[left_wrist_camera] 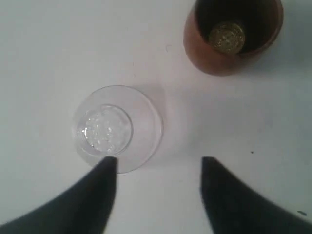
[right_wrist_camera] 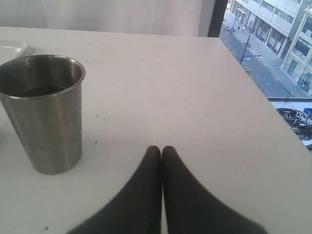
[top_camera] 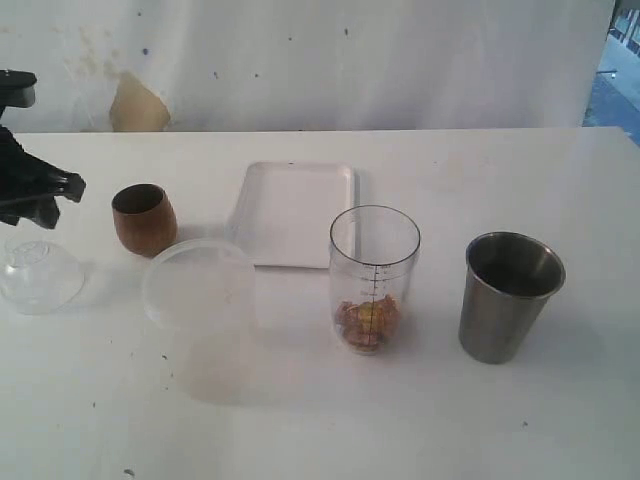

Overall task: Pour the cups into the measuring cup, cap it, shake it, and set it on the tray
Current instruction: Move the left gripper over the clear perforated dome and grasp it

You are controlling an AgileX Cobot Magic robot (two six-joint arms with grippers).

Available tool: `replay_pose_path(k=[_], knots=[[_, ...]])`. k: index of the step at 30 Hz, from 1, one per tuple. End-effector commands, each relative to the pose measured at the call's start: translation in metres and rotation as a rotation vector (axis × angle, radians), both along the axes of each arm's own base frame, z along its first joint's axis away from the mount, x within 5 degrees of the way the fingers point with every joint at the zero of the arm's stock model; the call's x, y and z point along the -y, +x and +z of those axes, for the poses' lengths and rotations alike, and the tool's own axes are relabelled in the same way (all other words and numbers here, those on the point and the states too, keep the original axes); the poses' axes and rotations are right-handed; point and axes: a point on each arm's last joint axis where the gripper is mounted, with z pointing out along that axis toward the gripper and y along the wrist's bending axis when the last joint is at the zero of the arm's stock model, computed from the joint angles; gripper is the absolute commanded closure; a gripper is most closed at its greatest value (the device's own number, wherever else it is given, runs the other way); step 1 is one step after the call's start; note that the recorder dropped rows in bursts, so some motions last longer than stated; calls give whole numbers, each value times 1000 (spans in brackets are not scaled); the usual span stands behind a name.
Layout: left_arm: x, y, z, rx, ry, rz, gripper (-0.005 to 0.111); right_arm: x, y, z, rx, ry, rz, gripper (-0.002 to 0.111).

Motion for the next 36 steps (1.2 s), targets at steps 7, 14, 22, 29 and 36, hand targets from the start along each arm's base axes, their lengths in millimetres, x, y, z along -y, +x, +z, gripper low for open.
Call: replay_pose_path(k=[7, 14, 22, 29, 36], knots=[[-6, 42, -39, -99, 129, 58, 43, 0, 0, -1, 8, -4, 6, 108], [-9, 52, -45, -212, 175, 64, 44, 0, 0, -1, 8, -4, 6, 108], [-19, 51, -49, -217, 94, 138, 47, 0, 0, -1, 8, -4, 6, 108], [-19, 50, -58, -194, 90, 130, 65, 0, 0, -1, 8, -4, 6, 108], [-19, 48, -67, -195, 94, 115, 74, 0, 0, -1, 8, -4, 6, 108]])
